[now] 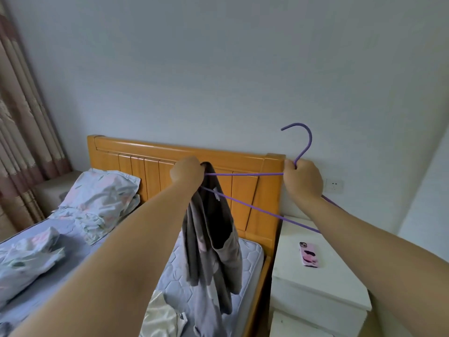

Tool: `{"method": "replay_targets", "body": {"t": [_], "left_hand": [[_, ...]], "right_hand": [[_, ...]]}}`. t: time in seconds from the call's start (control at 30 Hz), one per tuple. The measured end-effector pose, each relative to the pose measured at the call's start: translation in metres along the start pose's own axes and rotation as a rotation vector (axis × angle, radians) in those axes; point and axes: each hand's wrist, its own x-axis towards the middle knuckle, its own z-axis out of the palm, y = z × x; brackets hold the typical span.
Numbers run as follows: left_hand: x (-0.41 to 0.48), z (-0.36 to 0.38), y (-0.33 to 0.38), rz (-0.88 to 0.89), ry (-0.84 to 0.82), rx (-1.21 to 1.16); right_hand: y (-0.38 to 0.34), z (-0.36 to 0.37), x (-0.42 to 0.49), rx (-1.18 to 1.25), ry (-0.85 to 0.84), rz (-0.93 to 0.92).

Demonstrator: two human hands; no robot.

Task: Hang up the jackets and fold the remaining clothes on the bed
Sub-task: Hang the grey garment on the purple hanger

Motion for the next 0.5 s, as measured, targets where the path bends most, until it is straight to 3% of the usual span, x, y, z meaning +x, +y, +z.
{"method": "replay_targets", "body": {"t": [0.07, 0.33, 0.5], "left_hand": [[0.000, -0.001, 0.004, 0.006, -0.016, -0.015], [-0.037, -0.003, 0.085, 0.367, -0.154, -0.081], [-0.036, -0.012, 0.076, 0.796, -0.032, 0.135]], "right_hand": [[0.000, -0.003, 0.001, 0.002, -0.004, 0.014], [-0.018, 0.017, -0.022, 0.074, -0.112, -0.008], [-0.012, 0.010, -0.008, 0.141, -0.049, 0.041]]}}
